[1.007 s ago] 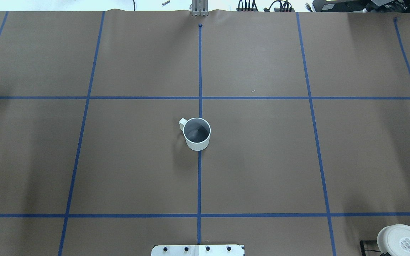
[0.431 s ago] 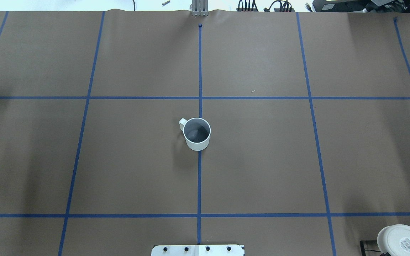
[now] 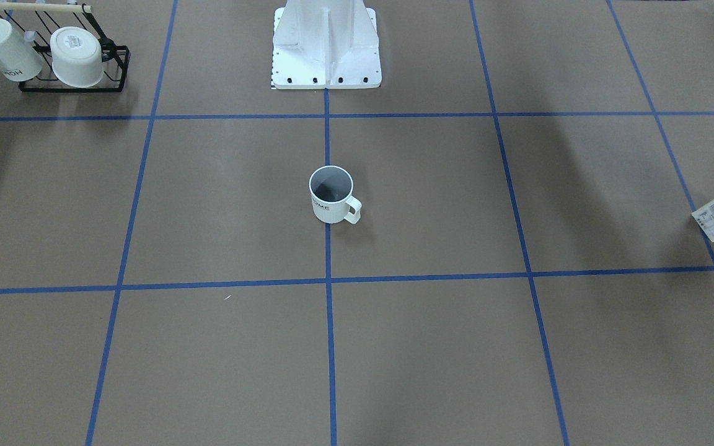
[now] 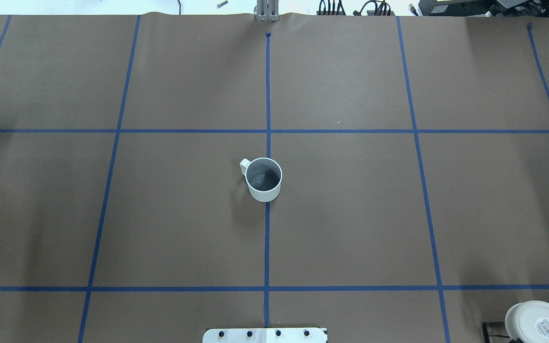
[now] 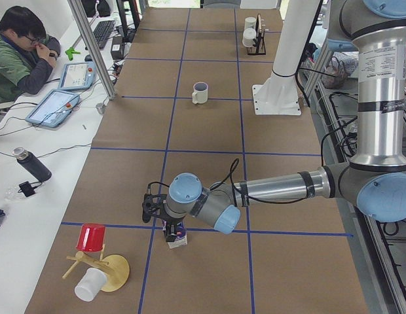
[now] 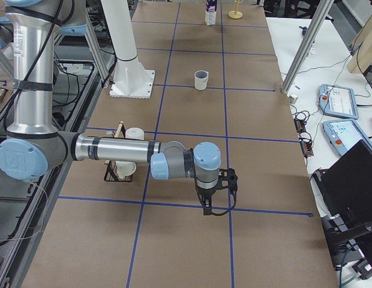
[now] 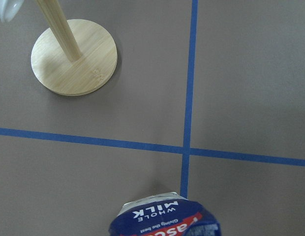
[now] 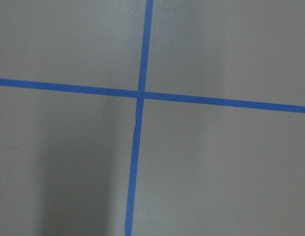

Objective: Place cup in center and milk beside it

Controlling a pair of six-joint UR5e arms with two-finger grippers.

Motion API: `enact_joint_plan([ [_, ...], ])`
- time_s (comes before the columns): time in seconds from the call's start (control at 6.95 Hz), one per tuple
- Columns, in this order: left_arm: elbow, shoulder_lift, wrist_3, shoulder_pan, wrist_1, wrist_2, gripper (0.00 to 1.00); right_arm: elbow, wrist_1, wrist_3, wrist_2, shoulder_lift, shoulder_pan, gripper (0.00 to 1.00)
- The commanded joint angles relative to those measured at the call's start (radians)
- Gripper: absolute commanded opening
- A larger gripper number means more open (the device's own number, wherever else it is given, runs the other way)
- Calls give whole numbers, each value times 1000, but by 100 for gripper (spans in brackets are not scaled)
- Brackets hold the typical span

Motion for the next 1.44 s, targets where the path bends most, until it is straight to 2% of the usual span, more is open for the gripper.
enact_joint_plan([
  [0.0,3,11,0,3,-42,0,85,-5,7,4,0,-2,0,100],
  [0.14,3,13,-2,3,-61,0,58,-5,7,4,0,0,0,100],
  [0.29,5,13,6,3,-61,0,38,-5,7,4,0,0,0,100],
  [0.43,2,13,6,3,-61,0,23,-5,7,4,0,0,0,100],
  [0.72,-6,11,7,1,-59,-3,11,-7,7,4,0,0,0,100],
  [0.86,-46,11,3,0,-47,-12,11,-7,7,4,0,-2,0,100],
  [1.01,-98,5,1,0,15,-37,11,-7,7,4,2,0,0,100],
  [1.29,-274,-6,-3,1,220,-45,11,-8,7,4,2,0,0,100],
])
